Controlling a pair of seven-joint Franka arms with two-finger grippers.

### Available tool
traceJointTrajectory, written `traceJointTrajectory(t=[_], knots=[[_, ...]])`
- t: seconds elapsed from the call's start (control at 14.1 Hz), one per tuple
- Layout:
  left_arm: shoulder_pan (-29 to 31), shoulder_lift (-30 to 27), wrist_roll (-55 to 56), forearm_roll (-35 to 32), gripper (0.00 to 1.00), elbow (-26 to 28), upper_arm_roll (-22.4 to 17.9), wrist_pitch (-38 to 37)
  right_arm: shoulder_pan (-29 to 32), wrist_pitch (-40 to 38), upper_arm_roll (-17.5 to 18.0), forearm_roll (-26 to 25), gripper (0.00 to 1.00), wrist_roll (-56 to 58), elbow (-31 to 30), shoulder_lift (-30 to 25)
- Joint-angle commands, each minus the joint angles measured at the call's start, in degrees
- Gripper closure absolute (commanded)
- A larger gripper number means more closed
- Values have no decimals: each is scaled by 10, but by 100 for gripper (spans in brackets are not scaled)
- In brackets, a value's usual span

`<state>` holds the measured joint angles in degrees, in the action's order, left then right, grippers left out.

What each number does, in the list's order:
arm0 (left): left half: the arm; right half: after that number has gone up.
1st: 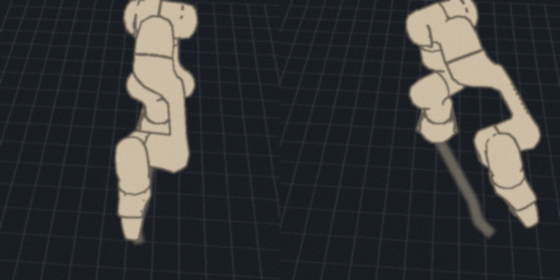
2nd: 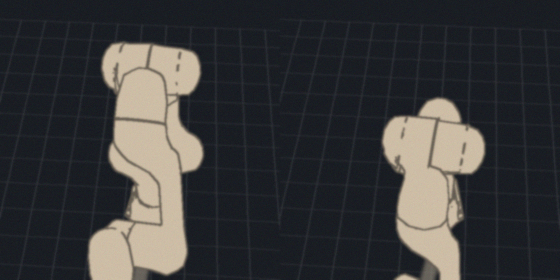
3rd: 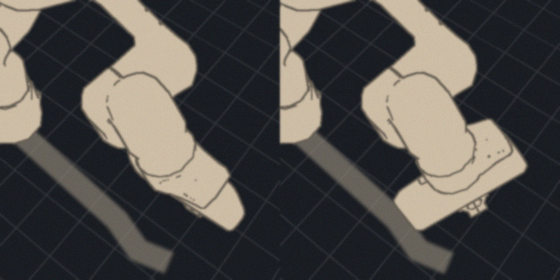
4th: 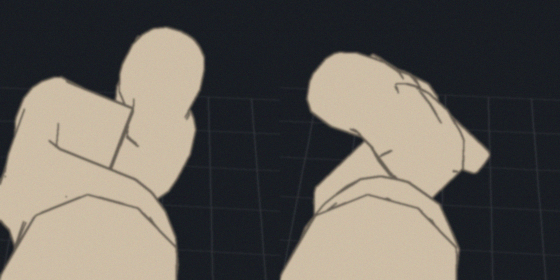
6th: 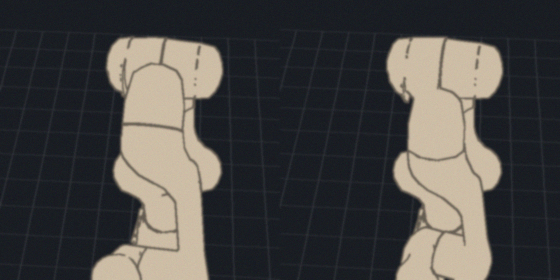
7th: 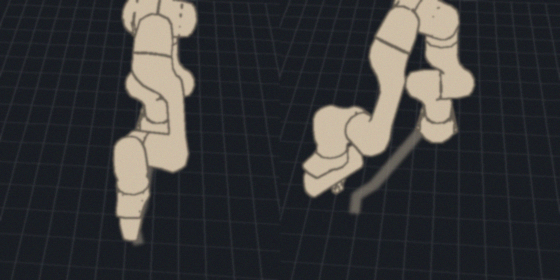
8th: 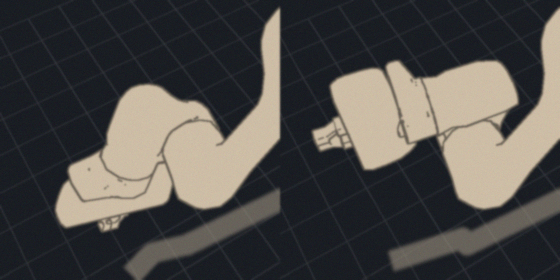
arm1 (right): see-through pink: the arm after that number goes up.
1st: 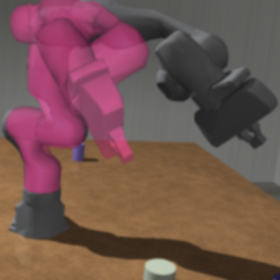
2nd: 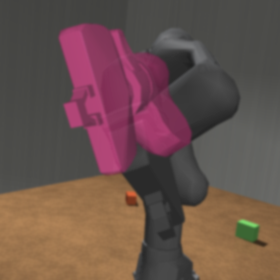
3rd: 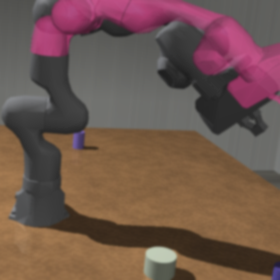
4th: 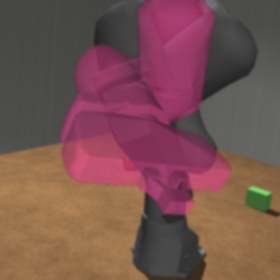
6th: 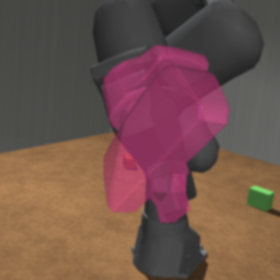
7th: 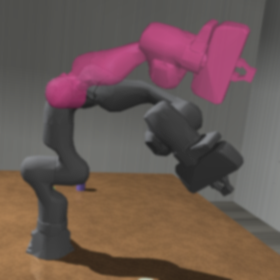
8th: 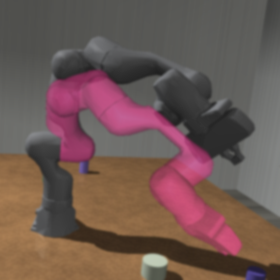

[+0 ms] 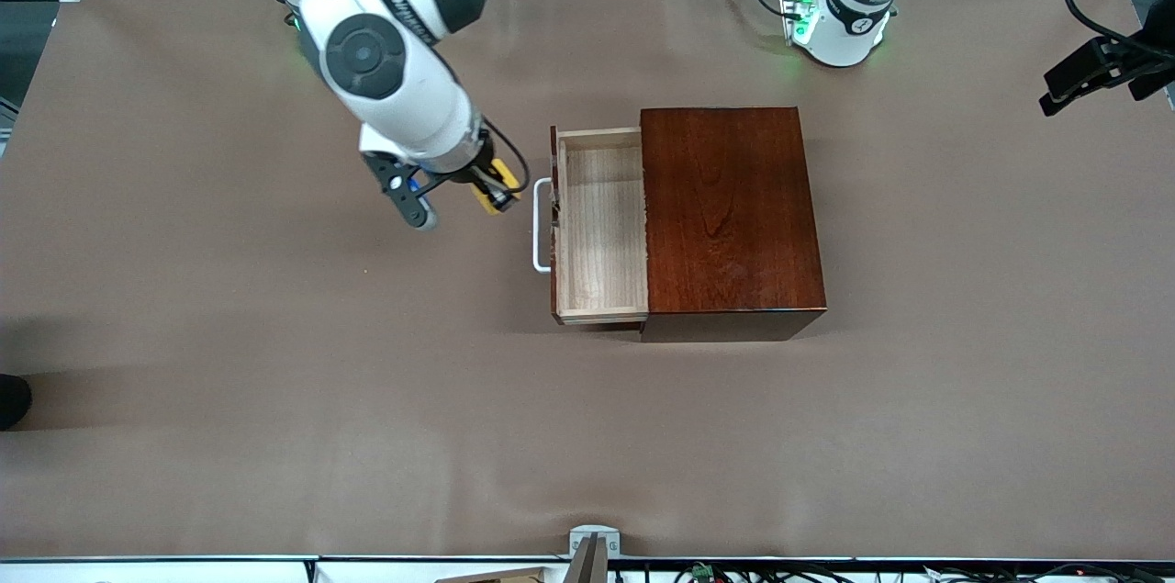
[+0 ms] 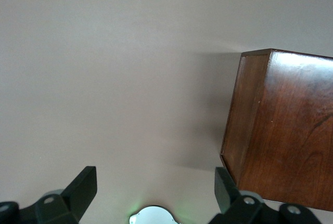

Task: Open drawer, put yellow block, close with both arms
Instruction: 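Carry the yellow cube with the right gripper over the open drawer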

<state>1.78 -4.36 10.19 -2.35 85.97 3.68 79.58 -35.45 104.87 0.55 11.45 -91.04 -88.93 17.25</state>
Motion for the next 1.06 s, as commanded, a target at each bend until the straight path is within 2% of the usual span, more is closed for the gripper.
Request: traceJointTrajectory(t=[0.0, 0.5, 0.99], knots=[[5, -11, 2, -1, 0, 3, 8, -10, -38, 40, -7, 13, 100, -98, 14, 30], [4, -9, 1, 2, 0, 3, 11, -5, -82, 115, -6, 14, 100, -229, 12, 78], [6, -14, -8, 4, 0, 2, 8, -7, -92, 151, -6, 30, 100, -229, 8, 118]])
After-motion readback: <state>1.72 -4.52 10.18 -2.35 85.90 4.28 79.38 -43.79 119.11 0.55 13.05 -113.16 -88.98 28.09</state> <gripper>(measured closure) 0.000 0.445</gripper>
